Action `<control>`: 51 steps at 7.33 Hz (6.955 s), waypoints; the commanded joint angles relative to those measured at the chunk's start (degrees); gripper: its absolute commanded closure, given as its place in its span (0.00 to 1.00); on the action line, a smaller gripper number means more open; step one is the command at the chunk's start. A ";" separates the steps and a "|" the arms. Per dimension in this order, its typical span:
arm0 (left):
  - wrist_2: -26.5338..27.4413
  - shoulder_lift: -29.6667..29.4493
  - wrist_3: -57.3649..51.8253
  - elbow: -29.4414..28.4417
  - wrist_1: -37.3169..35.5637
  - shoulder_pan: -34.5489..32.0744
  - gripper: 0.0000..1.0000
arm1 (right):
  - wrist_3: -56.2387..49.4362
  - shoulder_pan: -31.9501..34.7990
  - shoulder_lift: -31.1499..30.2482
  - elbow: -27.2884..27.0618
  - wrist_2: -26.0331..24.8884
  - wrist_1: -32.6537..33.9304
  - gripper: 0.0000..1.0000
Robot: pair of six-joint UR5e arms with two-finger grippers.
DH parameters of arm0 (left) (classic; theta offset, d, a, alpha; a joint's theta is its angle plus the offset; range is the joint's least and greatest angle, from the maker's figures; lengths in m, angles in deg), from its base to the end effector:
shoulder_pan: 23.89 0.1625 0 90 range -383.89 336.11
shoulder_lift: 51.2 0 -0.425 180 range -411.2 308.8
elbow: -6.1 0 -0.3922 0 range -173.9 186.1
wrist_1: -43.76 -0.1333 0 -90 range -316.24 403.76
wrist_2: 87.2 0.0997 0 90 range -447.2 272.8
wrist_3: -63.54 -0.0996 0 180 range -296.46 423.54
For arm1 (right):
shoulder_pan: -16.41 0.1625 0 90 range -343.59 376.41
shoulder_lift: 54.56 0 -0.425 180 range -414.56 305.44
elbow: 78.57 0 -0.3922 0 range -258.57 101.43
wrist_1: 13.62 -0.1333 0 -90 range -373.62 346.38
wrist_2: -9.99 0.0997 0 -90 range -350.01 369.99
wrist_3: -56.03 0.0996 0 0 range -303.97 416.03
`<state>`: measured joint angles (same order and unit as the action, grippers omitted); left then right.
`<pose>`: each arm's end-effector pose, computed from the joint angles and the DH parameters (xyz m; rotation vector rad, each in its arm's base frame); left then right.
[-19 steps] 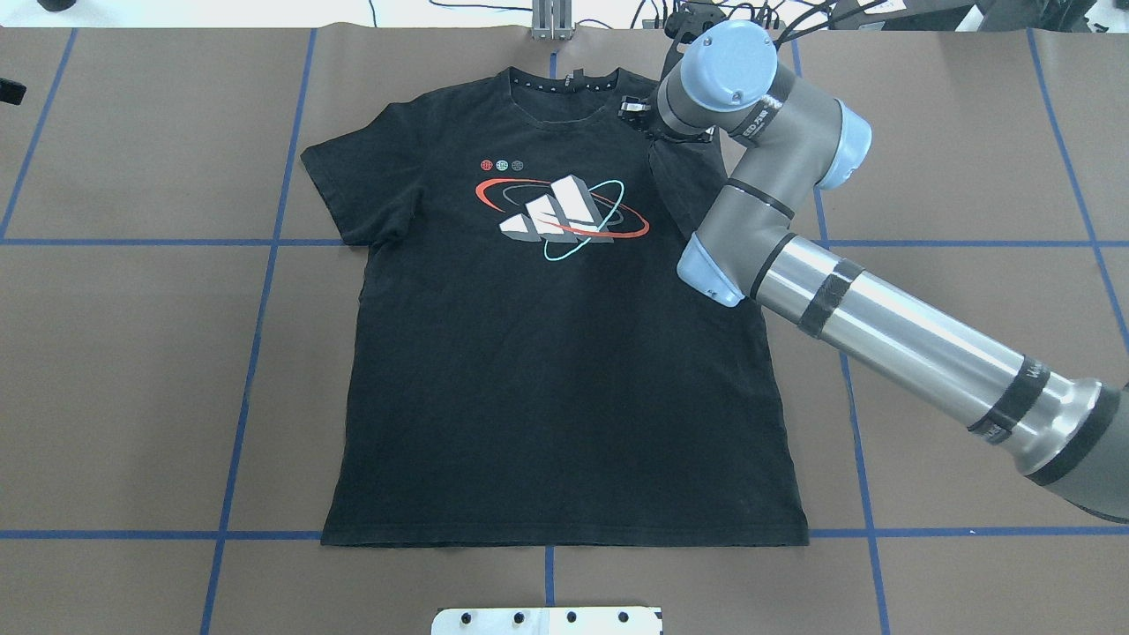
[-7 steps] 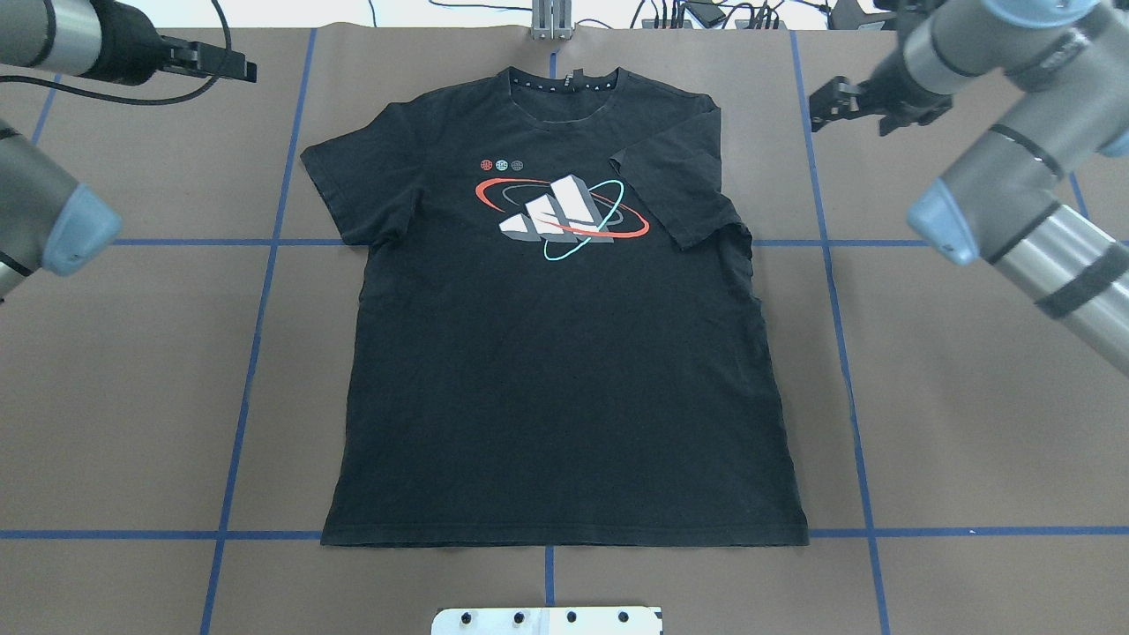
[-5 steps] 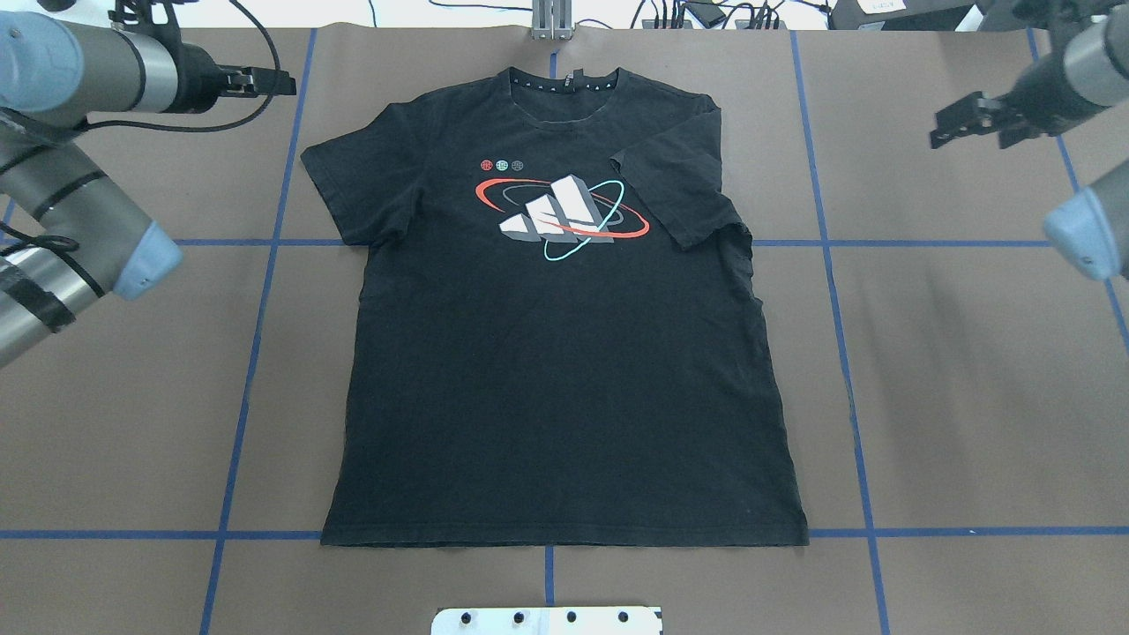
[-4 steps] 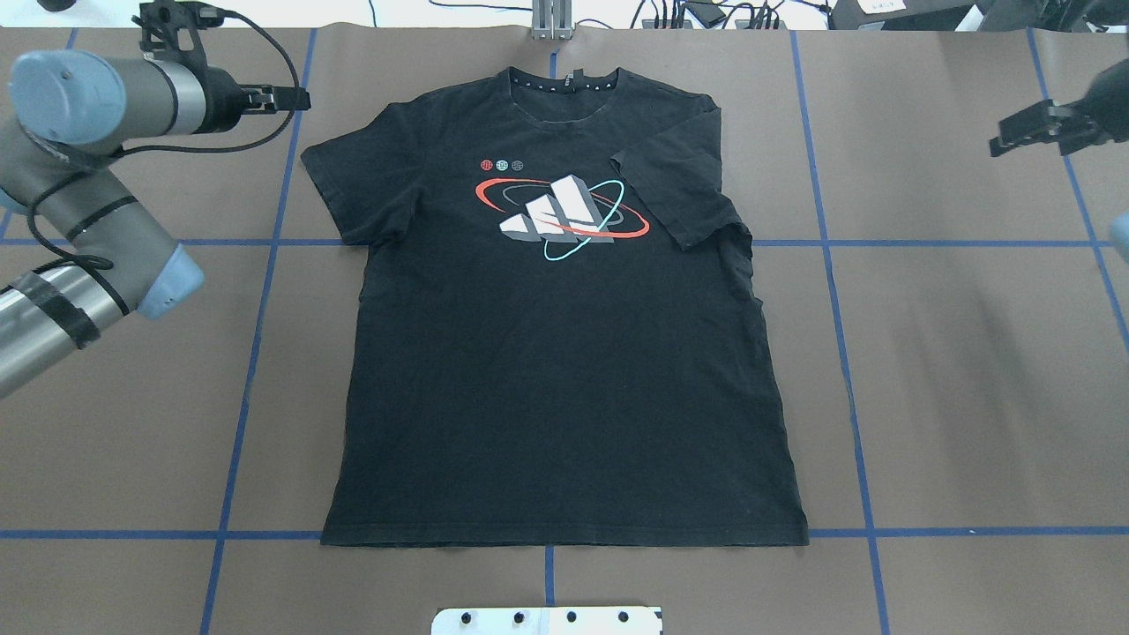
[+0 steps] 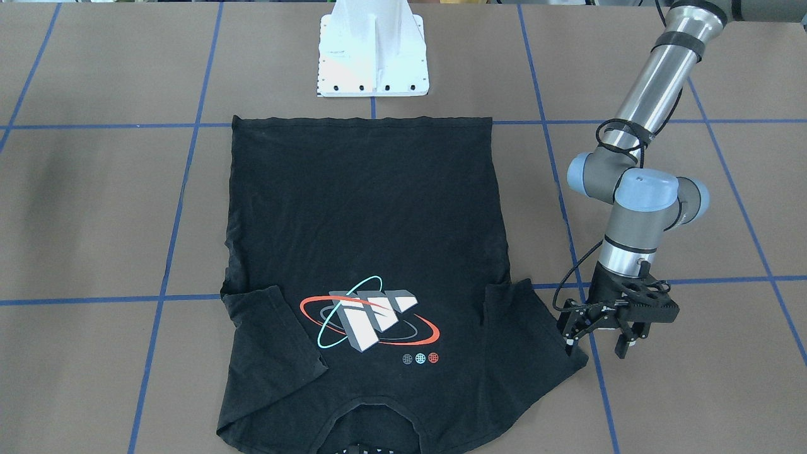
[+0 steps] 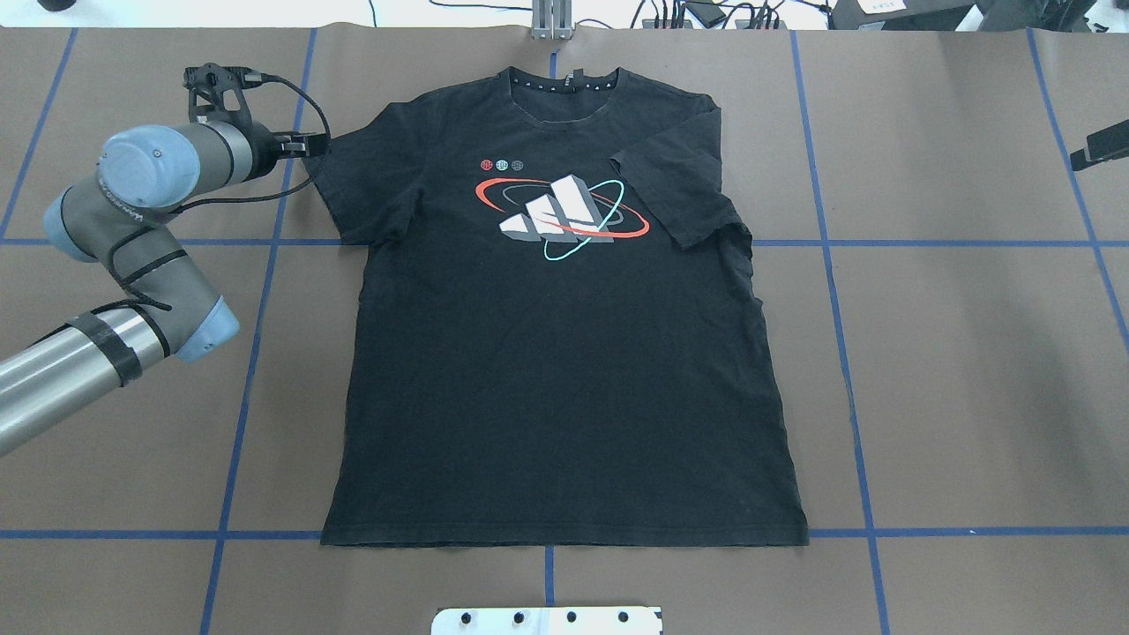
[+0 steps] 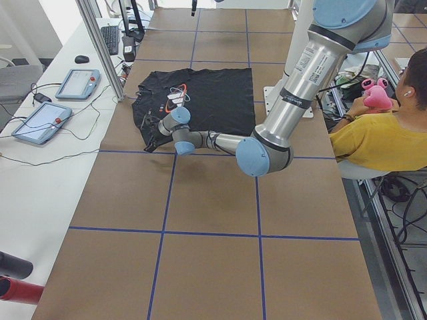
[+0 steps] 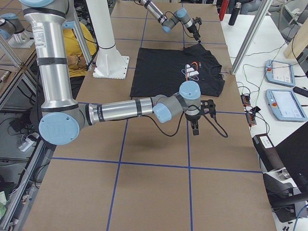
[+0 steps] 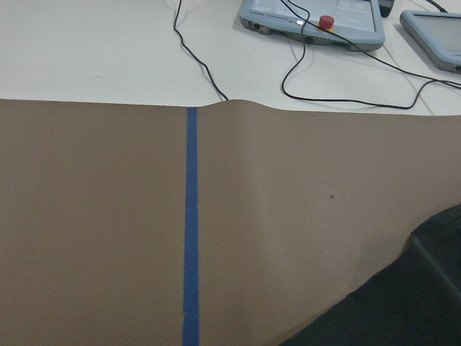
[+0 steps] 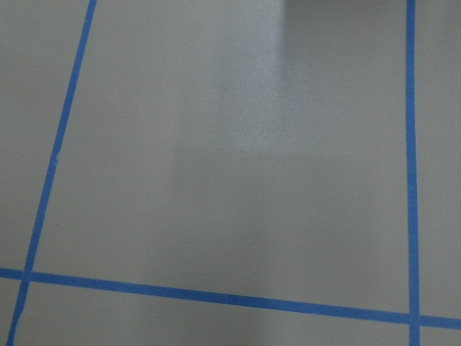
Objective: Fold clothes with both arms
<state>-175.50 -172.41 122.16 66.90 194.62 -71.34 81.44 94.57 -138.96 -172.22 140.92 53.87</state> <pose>0.4043 -0.6419 0.4689 0.7197 0.8336 -0.2679 -0.0469 -0.5551 0.5339 0.2799 -0.8272 0.0237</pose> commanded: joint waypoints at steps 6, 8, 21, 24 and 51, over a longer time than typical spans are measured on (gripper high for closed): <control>0.94 -2.10 -0.35 -3.49 0.05 1.22 0.35 | -0.09 0.06 -0.42 -0.04 -0.15 -0.33 0.00; 0.86 -2.10 -0.26 -3.49 0.05 1.22 0.44 | -0.09 0.06 -0.42 -0.04 -0.15 -0.34 0.00; -0.64 -11.99 11.40 11.63 -20.22 5.16 1.00 | -0.01 0.06 -0.51 0.05 -0.50 -0.42 0.00; -0.02 -17.81 16.08 6.20 -23.07 9.30 1.00 | 0.00 0.06 -0.51 0.13 -0.50 -0.42 0.00; 0.41 32.88 19.69 56.72 -21.40 37.24 0.00 | 67.58 -68.58 -21.86 -39.42 -51.13 -0.42 0.00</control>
<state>-176.54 -140.42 140.75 123.72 173.32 -36.51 148.01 27.80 -160.71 -211.62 91.61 53.45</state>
